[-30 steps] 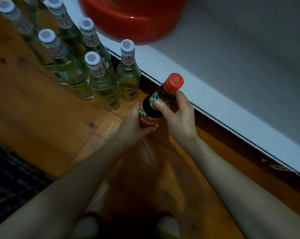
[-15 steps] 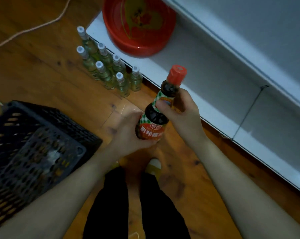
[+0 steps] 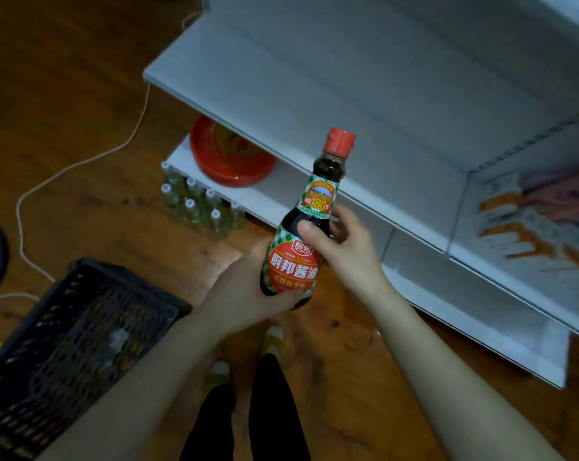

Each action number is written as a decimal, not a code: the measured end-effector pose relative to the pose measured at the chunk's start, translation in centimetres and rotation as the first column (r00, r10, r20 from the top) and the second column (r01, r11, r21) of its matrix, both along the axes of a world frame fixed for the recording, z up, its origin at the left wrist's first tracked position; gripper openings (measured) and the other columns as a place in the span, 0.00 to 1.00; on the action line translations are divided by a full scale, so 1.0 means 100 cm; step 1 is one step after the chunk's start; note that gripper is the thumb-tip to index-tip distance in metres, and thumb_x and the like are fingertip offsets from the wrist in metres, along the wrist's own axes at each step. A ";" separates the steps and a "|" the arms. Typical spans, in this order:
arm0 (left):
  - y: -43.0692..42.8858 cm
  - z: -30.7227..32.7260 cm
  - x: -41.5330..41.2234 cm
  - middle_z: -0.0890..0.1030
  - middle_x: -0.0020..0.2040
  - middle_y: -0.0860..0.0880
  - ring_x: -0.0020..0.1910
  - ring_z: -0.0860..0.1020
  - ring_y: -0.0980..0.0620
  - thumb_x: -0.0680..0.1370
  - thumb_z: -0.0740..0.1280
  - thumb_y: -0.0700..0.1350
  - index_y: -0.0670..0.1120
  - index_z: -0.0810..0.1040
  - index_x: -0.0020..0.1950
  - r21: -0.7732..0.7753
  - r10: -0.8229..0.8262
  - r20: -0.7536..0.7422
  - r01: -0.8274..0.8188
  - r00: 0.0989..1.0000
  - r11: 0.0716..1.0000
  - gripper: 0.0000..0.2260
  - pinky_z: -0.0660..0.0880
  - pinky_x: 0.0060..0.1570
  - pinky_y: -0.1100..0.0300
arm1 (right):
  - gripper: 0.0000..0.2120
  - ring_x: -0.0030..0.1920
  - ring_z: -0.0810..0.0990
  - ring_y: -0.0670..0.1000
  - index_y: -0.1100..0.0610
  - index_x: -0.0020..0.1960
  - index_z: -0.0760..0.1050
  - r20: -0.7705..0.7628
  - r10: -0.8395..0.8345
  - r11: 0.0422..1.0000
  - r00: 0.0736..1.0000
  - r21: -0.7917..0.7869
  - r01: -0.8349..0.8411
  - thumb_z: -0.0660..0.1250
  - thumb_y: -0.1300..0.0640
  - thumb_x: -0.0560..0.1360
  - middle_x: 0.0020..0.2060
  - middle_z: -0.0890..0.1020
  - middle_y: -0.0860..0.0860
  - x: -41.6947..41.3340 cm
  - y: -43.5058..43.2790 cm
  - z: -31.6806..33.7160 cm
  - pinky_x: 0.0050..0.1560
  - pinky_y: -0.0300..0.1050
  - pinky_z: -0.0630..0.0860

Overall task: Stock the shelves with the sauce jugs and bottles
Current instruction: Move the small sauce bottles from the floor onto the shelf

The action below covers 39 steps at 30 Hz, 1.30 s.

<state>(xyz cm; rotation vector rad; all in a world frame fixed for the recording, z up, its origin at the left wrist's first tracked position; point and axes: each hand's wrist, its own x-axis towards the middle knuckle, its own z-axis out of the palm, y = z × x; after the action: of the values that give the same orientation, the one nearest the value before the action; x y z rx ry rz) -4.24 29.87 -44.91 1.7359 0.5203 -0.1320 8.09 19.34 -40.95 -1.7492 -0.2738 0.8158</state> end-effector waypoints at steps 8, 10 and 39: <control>-0.030 0.128 0.002 0.77 0.55 0.62 0.52 0.77 0.63 0.58 0.74 0.61 0.64 0.61 0.62 0.166 -0.290 0.100 0.271 0.952 0.948 0.37 0.77 0.54 0.56 | 0.11 0.36 0.81 0.38 0.50 0.53 0.72 0.143 -0.169 0.984 0.975 0.081 0.159 0.69 0.58 0.72 0.43 0.81 0.48 -0.024 -0.056 0.131 0.33 0.30 0.73; -0.044 0.153 0.007 0.78 0.54 0.61 0.52 0.78 0.61 0.56 0.73 0.63 0.65 0.62 0.61 0.204 -0.343 0.133 0.313 0.930 0.928 0.36 0.77 0.54 0.54 | 0.12 0.37 0.81 0.39 0.52 0.55 0.73 0.184 -0.222 0.974 0.957 0.089 0.209 0.69 0.57 0.72 0.42 0.82 0.48 -0.027 -0.078 0.159 0.33 0.32 0.74; -0.413 0.292 0.211 0.79 0.55 0.60 0.52 0.78 0.59 0.60 0.73 0.65 0.61 0.60 0.68 0.660 -0.738 0.213 0.463 0.641 0.592 0.40 0.75 0.50 0.61 | 0.16 0.43 0.82 0.42 0.46 0.48 0.74 0.367 -0.597 0.802 0.714 0.251 0.541 0.75 0.60 0.67 0.45 0.82 0.45 0.090 -0.472 0.292 0.38 0.35 0.78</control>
<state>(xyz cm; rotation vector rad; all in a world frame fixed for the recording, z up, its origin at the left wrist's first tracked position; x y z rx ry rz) 16.89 -11.42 -15.71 2.3761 -0.5196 -0.0475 17.07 -27.85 -11.79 -1.7346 -0.0539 -0.0534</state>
